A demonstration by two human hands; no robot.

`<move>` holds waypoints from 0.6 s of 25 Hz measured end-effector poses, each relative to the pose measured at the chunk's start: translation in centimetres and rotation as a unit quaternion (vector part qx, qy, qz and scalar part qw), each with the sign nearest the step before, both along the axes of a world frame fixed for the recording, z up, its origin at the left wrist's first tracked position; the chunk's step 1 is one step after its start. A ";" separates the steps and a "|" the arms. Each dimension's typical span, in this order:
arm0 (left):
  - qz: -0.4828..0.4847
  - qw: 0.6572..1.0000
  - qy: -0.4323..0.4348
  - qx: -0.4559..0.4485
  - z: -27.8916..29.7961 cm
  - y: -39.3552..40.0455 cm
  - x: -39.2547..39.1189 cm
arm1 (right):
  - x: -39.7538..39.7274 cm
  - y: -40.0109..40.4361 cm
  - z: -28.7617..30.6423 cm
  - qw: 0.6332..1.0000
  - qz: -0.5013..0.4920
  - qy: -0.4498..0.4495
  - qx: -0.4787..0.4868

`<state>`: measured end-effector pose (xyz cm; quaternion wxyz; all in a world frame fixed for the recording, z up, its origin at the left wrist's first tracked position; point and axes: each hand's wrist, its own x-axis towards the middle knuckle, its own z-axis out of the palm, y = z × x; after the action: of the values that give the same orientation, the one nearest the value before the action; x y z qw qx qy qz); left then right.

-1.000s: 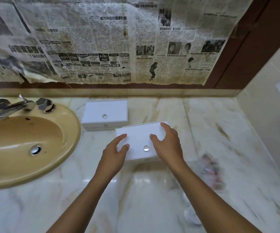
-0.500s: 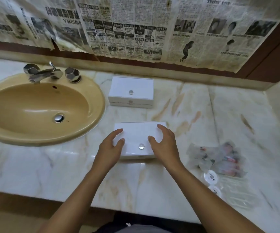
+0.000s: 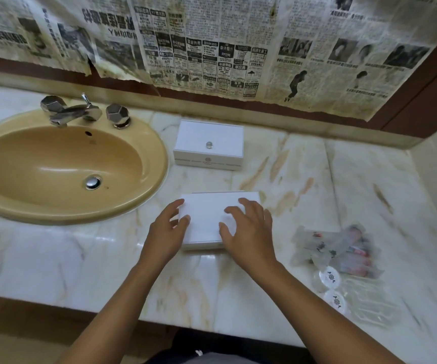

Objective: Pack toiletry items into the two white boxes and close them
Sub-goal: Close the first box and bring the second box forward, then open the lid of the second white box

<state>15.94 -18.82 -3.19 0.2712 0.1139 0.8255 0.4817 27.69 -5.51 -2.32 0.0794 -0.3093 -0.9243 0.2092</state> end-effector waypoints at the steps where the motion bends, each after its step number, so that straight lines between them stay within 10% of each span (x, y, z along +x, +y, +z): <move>1: 0.004 1.000 0.008 0.004 0.0 0.0 -0.3 | -0.2 -0.3 -0.2 0.999 0.019 -0.009 0.033; 15: 0.042 0.997 0.024 0.067 -1.5 -0.7 -1.4 | -1.2 -1.0 3.0 0.992 0.076 -0.095 -0.014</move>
<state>14.56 -19.56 -4.72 0.2232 0.1087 0.8016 0.5439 26.45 -6.48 0.69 -0.0291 -0.2575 -0.9455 0.1972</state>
